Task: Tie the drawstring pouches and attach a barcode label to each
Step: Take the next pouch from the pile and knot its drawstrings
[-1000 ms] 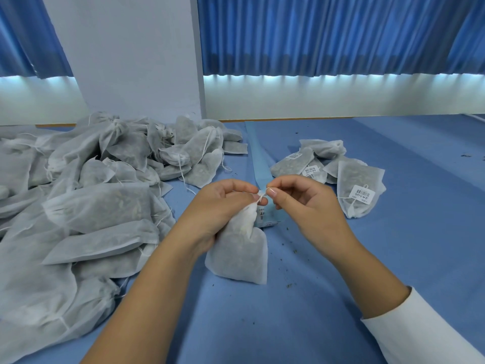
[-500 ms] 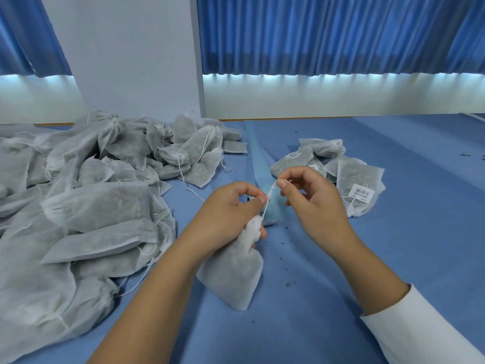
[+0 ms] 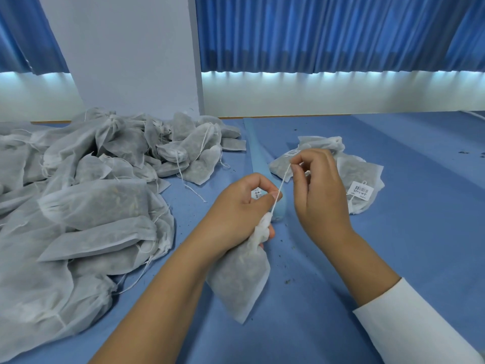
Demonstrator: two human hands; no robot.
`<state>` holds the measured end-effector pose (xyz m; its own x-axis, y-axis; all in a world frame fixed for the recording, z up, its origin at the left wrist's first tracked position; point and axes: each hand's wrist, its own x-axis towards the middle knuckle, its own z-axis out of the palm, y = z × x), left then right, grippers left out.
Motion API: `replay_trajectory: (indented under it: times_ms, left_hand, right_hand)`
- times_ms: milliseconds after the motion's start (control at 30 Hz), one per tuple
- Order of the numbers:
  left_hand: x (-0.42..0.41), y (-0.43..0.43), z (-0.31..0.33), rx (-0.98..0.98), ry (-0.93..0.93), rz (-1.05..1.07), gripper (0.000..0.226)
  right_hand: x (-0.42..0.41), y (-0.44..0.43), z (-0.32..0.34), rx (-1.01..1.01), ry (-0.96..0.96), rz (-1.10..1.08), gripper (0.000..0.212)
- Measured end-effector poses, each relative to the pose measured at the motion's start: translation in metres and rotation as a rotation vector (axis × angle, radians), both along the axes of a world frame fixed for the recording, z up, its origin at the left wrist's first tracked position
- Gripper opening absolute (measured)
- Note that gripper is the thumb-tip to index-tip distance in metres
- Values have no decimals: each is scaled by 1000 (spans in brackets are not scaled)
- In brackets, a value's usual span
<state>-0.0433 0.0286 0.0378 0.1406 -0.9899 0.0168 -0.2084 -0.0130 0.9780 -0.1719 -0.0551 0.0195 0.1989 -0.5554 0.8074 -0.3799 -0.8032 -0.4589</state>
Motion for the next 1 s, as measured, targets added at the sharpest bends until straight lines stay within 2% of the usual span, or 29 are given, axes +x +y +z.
replay_trajectory:
  times_ms: [67, 167, 300, 367, 500, 567, 767, 867, 1000]
  left_hand:
    - [-1, 0, -1, 0, 26, 12, 10]
    - [-1, -2, -5, 20, 74, 44, 13]
    - [0, -5, -7, 50, 112, 69, 14]
    - [2, -6, -8, 51, 117, 78, 13]
    - [4, -6, -9, 59, 74, 74, 13]
    - [3, -6, -9, 59, 68, 75, 13]
    - [2, -6, -6, 46, 46, 62, 11]
    - [2, -6, -6, 41, 53, 81, 11]
    - [6, -11, -14, 10, 37, 229, 16]
  right_hand:
    - [0, 3, 0, 129, -78, 101, 10]
    - [-1, 4, 2, 424, -293, 312, 16]
    - [-5, -1, 4, 573, -465, 423, 21]
    - [-6, -2, 2, 522, -416, 377, 27]
    - [-7, -3, -1, 198, -25, 180, 26]
    - [-7, -4, -1, 106, 61, 149, 25]
    - [-5, -4, 2, -25, 97, 80, 17]
    - [-4, -4, -1, 48, 38, 96, 20]
    - [-3, -2, -5, 186, -93, 172, 31]
